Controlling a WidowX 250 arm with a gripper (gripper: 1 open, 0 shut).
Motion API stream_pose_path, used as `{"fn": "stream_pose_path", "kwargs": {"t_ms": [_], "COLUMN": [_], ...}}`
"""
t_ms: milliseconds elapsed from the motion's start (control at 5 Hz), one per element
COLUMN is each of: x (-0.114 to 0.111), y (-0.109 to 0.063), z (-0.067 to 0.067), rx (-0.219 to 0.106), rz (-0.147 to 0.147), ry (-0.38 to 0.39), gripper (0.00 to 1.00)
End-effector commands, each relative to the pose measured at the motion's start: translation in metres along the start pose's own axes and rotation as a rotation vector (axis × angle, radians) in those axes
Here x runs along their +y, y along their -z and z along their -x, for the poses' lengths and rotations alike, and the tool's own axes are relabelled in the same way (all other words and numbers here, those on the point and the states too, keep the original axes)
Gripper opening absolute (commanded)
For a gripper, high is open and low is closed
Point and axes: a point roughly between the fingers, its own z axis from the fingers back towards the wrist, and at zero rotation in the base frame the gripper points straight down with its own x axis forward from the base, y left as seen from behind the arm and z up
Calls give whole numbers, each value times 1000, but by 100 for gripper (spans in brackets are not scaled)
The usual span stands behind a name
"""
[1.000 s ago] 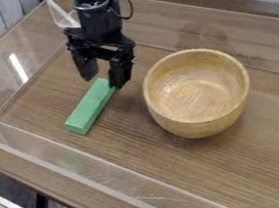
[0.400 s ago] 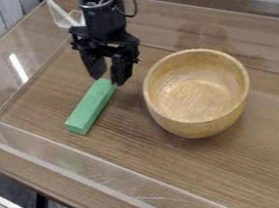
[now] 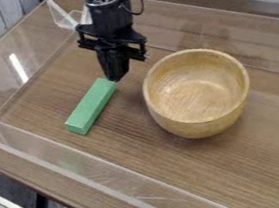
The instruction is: Remove the green block from inside the brown bowl and put it on the table
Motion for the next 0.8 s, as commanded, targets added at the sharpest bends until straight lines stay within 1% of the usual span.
{"fn": "stream_pose_path", "kwargs": {"t_ms": [0,200,400,600], "x": [-8,-24,-41,-34], "y": [-17,-14,-7,0], "z": [-14,-19,-25,-35], "rx": [-65,-67,-59,-53], "rz": [-13,-6,-5,-8], "ry": [30,73,116,92], "gripper": [0,0,0,0]}}
